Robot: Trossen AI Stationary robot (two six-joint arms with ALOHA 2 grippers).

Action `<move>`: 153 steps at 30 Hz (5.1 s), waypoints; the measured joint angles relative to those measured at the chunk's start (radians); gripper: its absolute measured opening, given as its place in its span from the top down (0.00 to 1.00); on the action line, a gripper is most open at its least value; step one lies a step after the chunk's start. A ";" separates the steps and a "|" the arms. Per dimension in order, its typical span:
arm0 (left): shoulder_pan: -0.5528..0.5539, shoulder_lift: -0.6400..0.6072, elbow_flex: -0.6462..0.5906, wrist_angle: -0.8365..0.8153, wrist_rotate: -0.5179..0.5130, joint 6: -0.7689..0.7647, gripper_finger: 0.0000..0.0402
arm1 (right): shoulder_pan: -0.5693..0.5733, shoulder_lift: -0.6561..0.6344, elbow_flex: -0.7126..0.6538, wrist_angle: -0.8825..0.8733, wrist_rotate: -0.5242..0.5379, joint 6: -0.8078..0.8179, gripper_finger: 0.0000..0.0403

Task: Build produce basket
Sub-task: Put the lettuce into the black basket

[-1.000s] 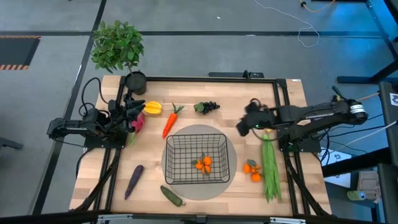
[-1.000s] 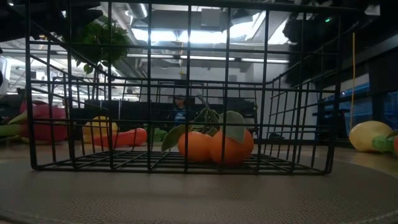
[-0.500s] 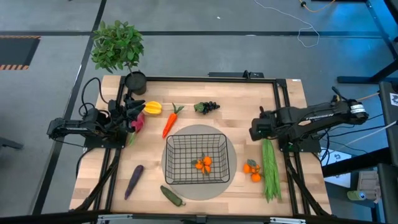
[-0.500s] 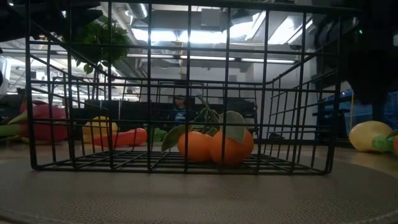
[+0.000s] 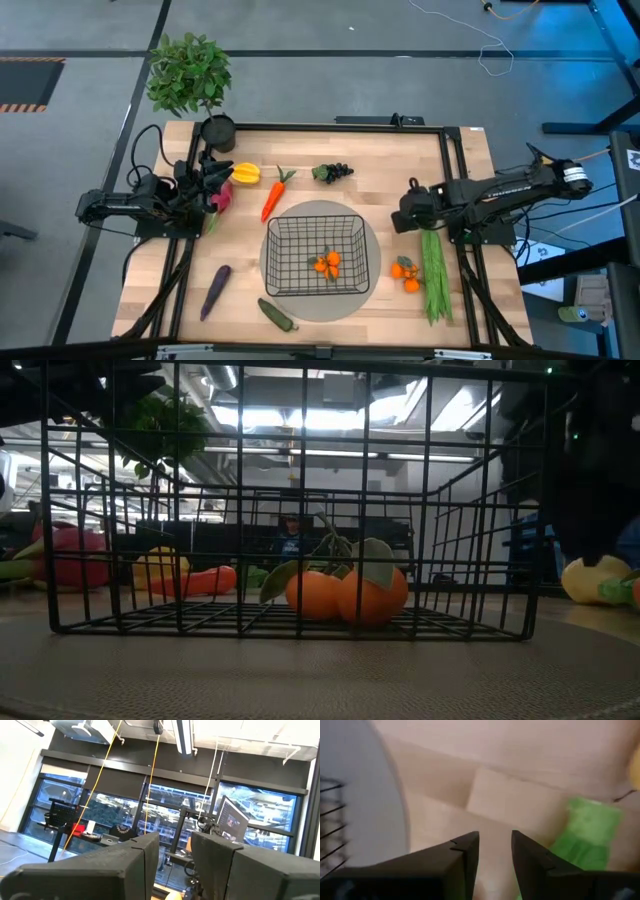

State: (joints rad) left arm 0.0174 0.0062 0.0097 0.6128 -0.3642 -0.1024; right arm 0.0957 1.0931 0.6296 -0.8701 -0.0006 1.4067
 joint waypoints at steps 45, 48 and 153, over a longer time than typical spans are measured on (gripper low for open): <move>0.000 0.000 0.000 -0.004 0.000 0.000 0.74 | 0.294 0.345 0.280 -0.400 0.042 0.234 0.69; 0.000 0.000 0.000 -0.004 0.000 0.000 0.74 | 0.294 0.345 0.280 -0.400 0.059 0.235 0.64; 0.000 0.000 -0.001 -0.006 0.015 0.001 0.74 | 0.083 0.754 1.178 0.006 -0.039 -1.176 0.96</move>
State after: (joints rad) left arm 0.0174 0.0059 0.0090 0.6071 -0.3492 -0.1017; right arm 0.1783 1.8473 1.8076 -0.8636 -0.0392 0.2308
